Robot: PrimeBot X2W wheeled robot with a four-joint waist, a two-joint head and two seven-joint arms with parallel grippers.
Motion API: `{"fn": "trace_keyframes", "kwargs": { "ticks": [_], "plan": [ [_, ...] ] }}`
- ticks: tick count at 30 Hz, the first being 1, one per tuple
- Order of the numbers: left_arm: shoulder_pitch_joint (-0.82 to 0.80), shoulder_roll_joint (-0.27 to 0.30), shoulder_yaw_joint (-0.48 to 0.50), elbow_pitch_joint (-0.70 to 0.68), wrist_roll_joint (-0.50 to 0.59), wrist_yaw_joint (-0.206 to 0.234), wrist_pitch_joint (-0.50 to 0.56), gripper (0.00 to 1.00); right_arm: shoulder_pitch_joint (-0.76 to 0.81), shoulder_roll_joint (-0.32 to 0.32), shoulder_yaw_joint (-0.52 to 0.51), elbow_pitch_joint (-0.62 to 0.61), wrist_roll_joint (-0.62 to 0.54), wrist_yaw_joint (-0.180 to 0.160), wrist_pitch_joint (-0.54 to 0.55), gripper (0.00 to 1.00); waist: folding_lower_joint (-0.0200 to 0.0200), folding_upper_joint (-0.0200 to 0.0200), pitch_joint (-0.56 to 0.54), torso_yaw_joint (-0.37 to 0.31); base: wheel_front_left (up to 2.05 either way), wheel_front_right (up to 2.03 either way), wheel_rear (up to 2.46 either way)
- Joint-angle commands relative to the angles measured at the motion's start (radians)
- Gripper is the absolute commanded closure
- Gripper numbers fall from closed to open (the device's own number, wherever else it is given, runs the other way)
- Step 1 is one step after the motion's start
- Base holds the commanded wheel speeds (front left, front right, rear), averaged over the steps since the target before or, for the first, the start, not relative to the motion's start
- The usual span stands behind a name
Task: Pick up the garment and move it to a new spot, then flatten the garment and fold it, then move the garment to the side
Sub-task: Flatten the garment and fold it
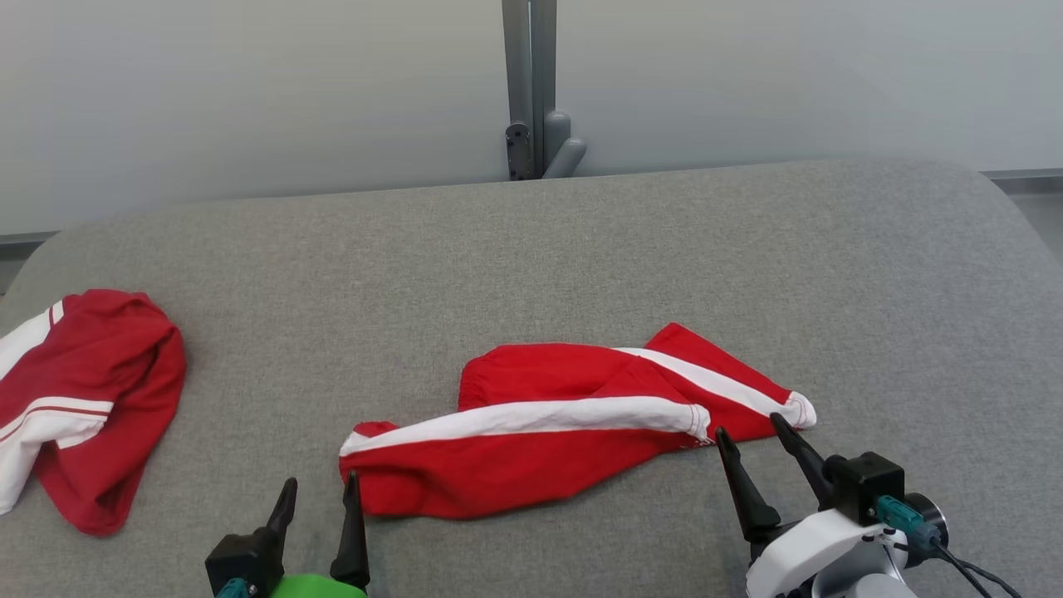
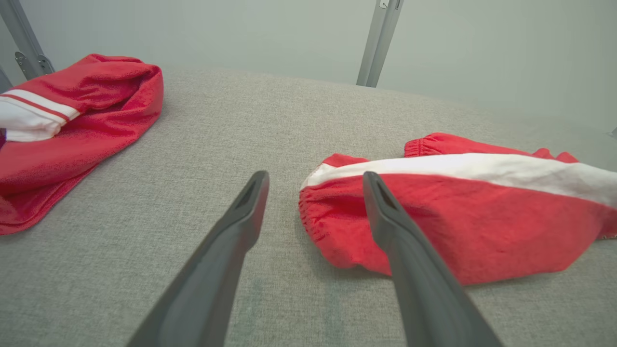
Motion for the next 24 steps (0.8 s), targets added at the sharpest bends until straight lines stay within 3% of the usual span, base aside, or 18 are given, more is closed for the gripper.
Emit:
{"fn": "trace_keyframes", "kwargs": {
  "ticks": [1,13,24],
  "plan": [
    [-0.01,0.004,-0.005,0.013,-0.017,-0.008,0.001,0.0,-0.005,-0.003,0.003,0.003,0.008,-0.001,-0.003,0.0,0.0,0.0,0.01,0.003,0.0,0.0,0.0],
    [-0.122,0.004,-0.041,0.022,-0.054,-0.001,0.001,0.0,-0.077,-0.005,0.066,0.057,0.159,-0.001,-0.003,0.0,0.0,0.0,0.105,0.024,0.0,0.0,0.0],
    [-0.144,0.004,-0.063,0.017,-0.05,0.006,0.001,0.0,-0.128,-0.051,0.147,0.084,0.29,-0.001,-0.003,0.0,0.0,0.0,0.144,0.05,0.0,0.0,0.0]
  ]
}}
